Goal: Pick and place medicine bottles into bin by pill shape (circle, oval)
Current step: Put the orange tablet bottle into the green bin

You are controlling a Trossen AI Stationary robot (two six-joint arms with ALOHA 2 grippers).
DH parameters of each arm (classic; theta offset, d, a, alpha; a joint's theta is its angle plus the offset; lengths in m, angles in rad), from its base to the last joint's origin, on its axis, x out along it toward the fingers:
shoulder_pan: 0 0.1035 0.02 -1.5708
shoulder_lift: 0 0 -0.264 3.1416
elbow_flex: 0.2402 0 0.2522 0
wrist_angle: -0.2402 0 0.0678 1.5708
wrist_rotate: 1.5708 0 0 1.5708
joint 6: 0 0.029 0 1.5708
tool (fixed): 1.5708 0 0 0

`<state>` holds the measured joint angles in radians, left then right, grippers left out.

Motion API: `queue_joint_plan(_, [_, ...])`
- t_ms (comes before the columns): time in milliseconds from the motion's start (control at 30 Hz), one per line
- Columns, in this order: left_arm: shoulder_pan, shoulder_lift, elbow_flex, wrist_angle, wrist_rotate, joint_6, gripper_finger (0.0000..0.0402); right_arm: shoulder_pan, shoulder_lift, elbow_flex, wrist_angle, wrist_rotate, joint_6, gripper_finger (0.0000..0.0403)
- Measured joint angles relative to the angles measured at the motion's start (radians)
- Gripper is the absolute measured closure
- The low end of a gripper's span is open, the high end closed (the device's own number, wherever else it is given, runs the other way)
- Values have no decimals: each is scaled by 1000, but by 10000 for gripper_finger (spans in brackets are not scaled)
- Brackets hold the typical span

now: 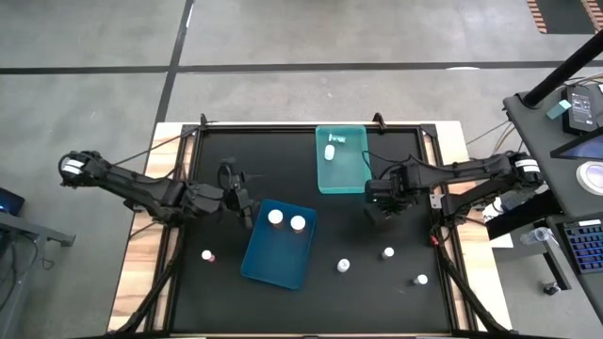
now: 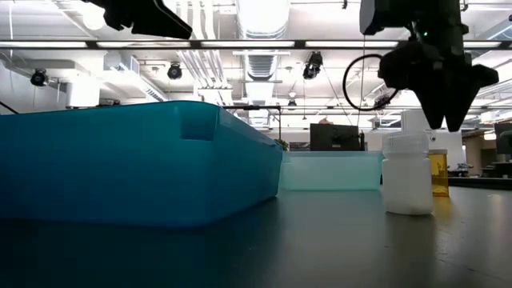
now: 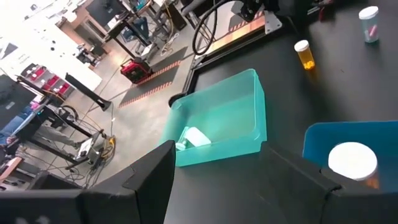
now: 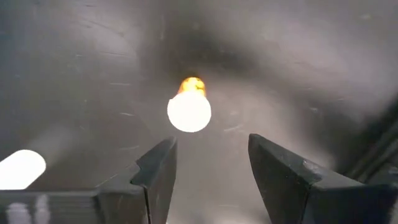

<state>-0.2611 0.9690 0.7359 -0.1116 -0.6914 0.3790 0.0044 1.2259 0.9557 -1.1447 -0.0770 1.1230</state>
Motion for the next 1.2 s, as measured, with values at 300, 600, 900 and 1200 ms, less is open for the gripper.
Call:
queue_joint_plan(300, [0, -24, -21, -3, -1, 1, 182, 0, 6, -61, 123, 2, 41, 213])
queue_joint_plan(600, [0, -28, -23, -2, -1, 1, 182, 0, 14, -139, 254, 9, 58, 213])
queue_joint_plan(900, [0, -29, -23, -2, -2, 1, 182, 0, 47, -146, 272, 9, 44, 220])
queue_joint_plan(1200, [0, -30, -23, -2, -3, -1, 182, 0, 48, -146, 272, 9, 55, 287])
